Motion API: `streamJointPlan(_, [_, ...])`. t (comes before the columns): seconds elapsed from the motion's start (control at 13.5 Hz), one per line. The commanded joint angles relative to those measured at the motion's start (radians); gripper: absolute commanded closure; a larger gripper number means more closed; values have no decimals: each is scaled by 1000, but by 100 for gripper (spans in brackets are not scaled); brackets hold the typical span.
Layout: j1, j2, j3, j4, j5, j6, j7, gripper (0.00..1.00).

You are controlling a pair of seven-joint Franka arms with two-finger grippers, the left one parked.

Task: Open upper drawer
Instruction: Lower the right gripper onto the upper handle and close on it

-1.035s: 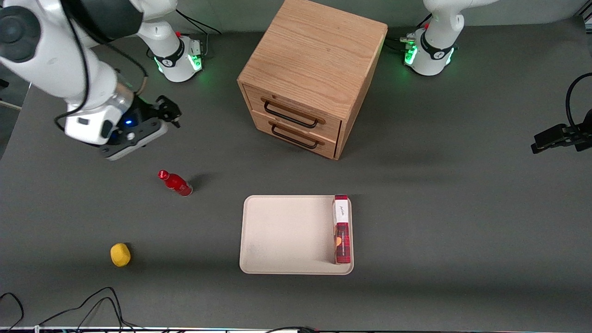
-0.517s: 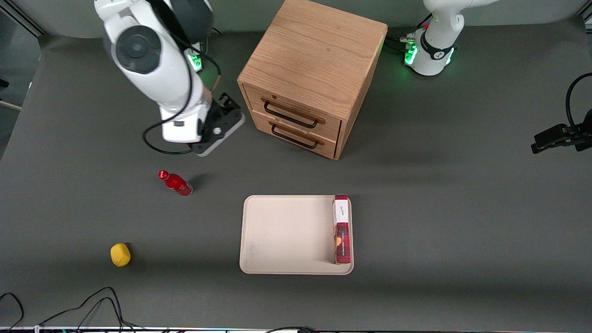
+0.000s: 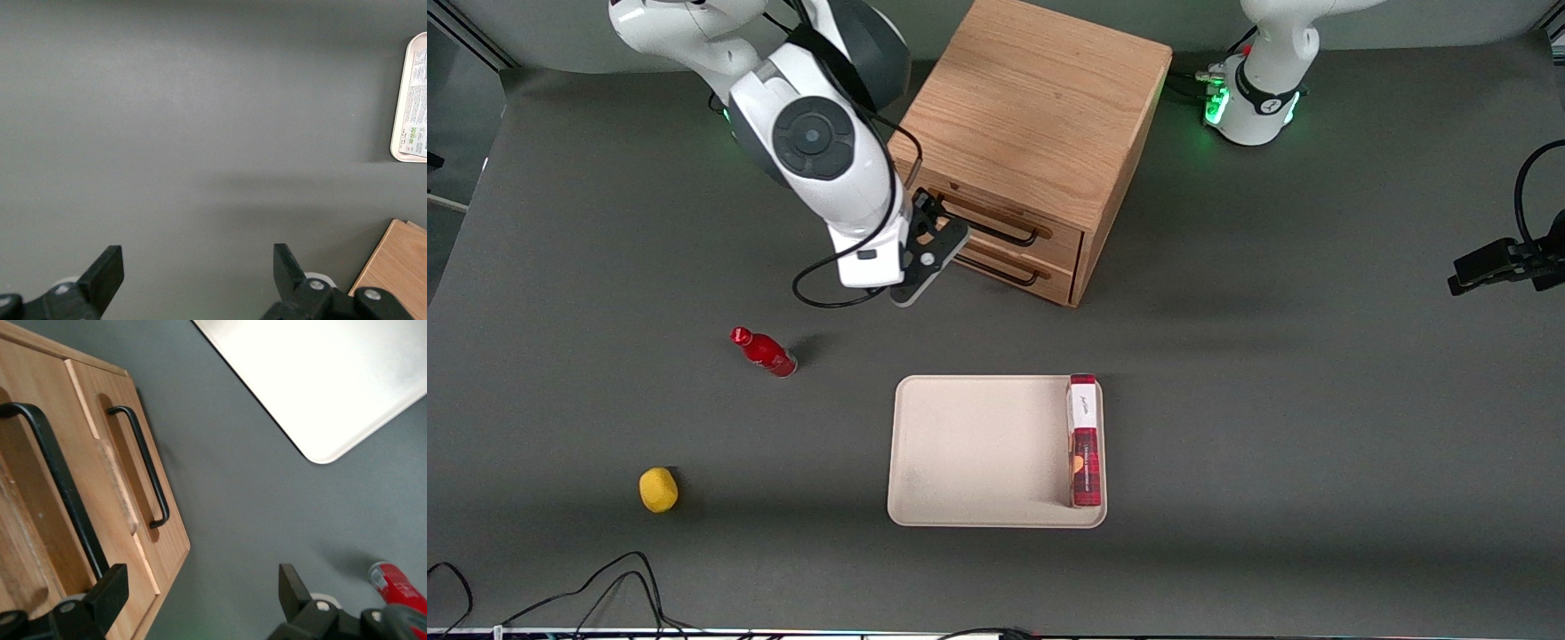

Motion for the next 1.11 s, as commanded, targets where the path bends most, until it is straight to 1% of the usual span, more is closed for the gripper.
streamJointPlan(0.0, [14, 66, 31, 72, 43, -7, -60, 0])
streamJointPlan(0.15, [14, 85, 34, 83, 124, -8, -119, 0])
streamJointPlan(0.22, [14, 85, 34, 83, 137, -10, -123, 0])
streamJointPlan(1.03, [19, 120, 36, 81, 134, 24, -143, 0])
